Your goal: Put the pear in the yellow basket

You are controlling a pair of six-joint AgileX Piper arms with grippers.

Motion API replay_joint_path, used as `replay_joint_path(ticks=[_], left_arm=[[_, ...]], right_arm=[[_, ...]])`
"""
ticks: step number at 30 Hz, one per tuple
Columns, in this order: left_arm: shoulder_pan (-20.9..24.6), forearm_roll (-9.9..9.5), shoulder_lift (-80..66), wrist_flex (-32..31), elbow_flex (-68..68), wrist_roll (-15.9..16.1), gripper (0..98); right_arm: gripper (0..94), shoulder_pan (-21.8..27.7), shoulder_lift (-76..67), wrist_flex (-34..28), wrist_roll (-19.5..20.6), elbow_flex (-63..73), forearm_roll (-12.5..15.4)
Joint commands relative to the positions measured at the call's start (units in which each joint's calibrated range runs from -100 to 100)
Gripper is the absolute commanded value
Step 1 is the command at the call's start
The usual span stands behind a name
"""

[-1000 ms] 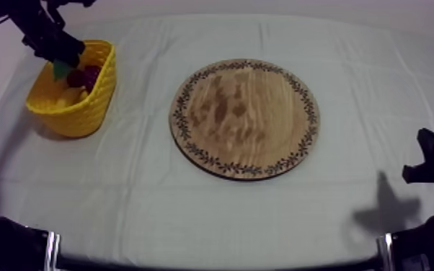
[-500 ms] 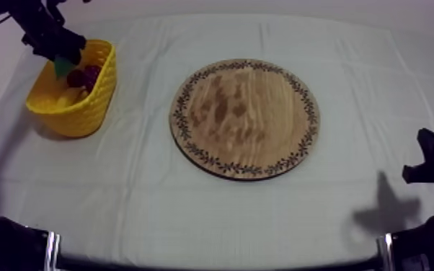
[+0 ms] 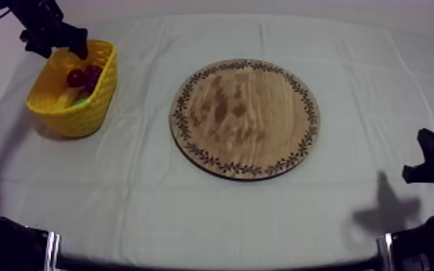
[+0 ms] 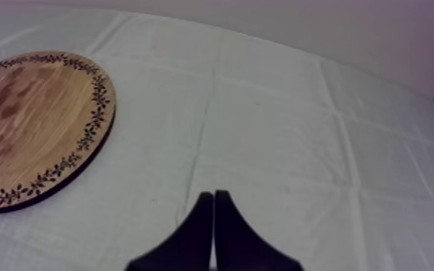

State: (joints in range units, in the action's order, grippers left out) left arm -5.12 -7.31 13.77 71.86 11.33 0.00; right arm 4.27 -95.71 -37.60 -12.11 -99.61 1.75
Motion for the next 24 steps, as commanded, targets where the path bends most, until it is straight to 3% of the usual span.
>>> replay_joint_path(ticks=[1,14,19,24], left_arm=[[0.09,0.04,-0.83,-1.27,0.07,-0.01,83.3],[1.42,1.92,-20.77,-17.35,10.31,4.01,21.2],[0.78,2.40,-33.27,-20.55,17.65,4.59,14.2],[0.35,1.47,-45.71,-26.87,26.30,2.23,12.4]], right_arm=[[0.3,0.02,-0.05,-0.06,0.02,-0.05,-0.02],[0.3,0.02,-0.05,-0.06,0.02,-0.05,-0.02],[0.3,0.02,-0.05,-0.06,0.02,-0.05,-0.02],[0.3,0.02,-0.05,-0.06,0.02,-0.05,-0.02]])
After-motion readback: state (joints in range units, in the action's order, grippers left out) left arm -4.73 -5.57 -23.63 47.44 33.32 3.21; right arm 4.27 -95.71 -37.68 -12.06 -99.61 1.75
